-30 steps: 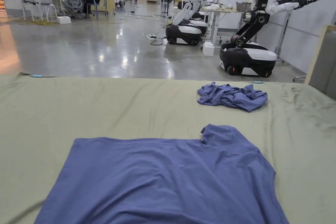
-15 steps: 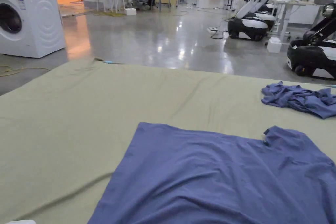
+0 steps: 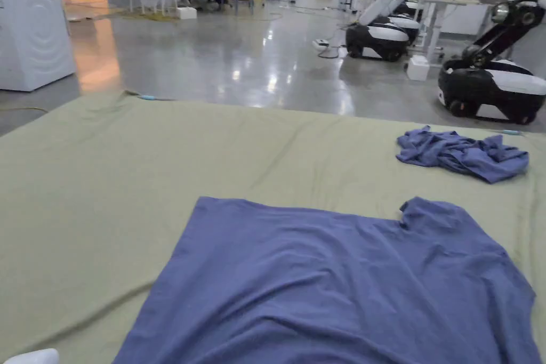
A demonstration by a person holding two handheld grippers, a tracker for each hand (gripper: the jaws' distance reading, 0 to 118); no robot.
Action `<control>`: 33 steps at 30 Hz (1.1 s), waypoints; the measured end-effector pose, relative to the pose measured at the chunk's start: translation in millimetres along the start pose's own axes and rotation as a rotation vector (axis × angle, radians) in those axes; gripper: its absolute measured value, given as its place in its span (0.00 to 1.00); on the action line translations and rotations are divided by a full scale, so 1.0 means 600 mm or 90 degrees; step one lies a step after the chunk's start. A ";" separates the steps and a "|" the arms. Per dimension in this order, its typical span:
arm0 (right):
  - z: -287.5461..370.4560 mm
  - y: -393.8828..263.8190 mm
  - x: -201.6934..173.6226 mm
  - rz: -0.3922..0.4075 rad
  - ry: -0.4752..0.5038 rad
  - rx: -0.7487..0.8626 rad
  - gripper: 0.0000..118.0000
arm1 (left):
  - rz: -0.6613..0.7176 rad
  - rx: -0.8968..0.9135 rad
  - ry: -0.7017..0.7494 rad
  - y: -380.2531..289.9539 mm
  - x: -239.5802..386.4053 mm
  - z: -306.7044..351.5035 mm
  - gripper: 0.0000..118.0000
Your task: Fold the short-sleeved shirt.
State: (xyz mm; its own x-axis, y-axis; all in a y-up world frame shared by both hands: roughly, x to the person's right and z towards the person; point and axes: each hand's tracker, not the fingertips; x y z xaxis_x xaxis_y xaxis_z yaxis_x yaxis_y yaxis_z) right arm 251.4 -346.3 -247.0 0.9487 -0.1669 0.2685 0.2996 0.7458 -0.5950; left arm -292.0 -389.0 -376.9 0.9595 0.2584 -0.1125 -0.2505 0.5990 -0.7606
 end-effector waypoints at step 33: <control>-0.320 0.283 -0.041 0.045 -0.002 -0.024 0.05 | -0.123 0.089 0.029 0.275 0.121 -0.156 0.08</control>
State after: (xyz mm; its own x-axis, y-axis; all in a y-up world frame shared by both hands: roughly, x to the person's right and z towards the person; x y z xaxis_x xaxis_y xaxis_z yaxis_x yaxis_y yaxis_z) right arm 298.5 -339.3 -500.3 0.9673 -0.1128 0.2272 0.2356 0.7310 -0.6404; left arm -251.7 -342.1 -570.3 0.9953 0.0969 -0.0048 -0.0747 0.7342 -0.6748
